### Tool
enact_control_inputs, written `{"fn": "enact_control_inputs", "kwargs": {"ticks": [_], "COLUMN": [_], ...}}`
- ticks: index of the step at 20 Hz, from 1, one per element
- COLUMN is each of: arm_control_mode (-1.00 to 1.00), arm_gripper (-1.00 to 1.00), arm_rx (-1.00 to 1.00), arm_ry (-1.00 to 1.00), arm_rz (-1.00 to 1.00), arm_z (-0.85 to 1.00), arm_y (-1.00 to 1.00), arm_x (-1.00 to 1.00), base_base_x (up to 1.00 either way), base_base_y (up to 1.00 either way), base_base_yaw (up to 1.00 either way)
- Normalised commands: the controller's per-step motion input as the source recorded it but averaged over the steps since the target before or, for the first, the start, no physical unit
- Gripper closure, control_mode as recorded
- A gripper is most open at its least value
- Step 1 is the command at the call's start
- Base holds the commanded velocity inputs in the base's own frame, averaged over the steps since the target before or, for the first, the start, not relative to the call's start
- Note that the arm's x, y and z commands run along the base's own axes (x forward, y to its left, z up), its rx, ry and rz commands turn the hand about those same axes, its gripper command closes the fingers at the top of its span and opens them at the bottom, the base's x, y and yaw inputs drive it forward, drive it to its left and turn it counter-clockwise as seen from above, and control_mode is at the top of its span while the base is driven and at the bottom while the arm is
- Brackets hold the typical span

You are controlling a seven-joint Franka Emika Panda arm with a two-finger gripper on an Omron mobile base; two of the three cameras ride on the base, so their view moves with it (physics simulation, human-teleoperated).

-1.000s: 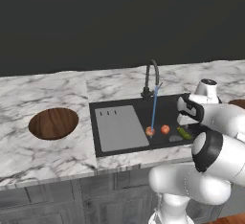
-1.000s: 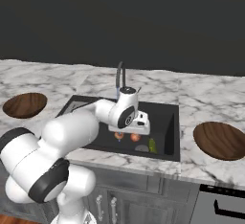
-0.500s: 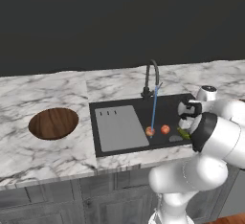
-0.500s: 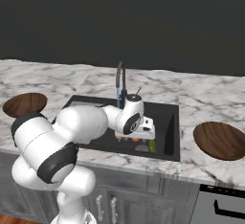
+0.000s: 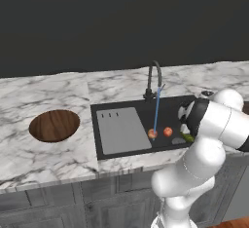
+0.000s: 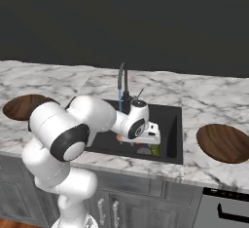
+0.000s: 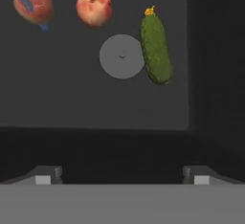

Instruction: Pick the peachs from the sink and place them in one bowl. Place the cucumber in the other bowl. Then turn off the sink faucet.

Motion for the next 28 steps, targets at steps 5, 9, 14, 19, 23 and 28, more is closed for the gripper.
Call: {"fn": "enact_control_inputs", "kwargs": {"ticks": [5,9,14,19,23,28], "arm_control_mode": [-1.00,-1.00,-1.00,-1.00,-1.00,-1.00], "arm_gripper": [-1.00,-1.00,-1.00,-1.00,-1.00,-1.00], "arm_rx": [0.00,0.00,0.00,0.00,0.00,0.00], "arm_ry": [0.02,0.02,0.03,0.04,0.03,0.02], "arm_rz": [0.00,0.00,0.00,0.00,0.00,0.00], "arm_z": [-0.24,-0.23,-0.26,-0.30,-0.29,-0.30], "arm_y": [-0.13,-0.13,-0.11,-0.08,-0.13,-0.15], "arm_x": [0.28,0.27,0.28,0.26,0.27,0.26], "base_base_x": [0.00,0.00,0.00,0.00,0.00,0.00], "base_base_y": [0.00,0.00,0.00,0.00,0.00,0.00], "base_base_yaw": [0.00,0.00,0.00,0.00,0.00,0.00]}}
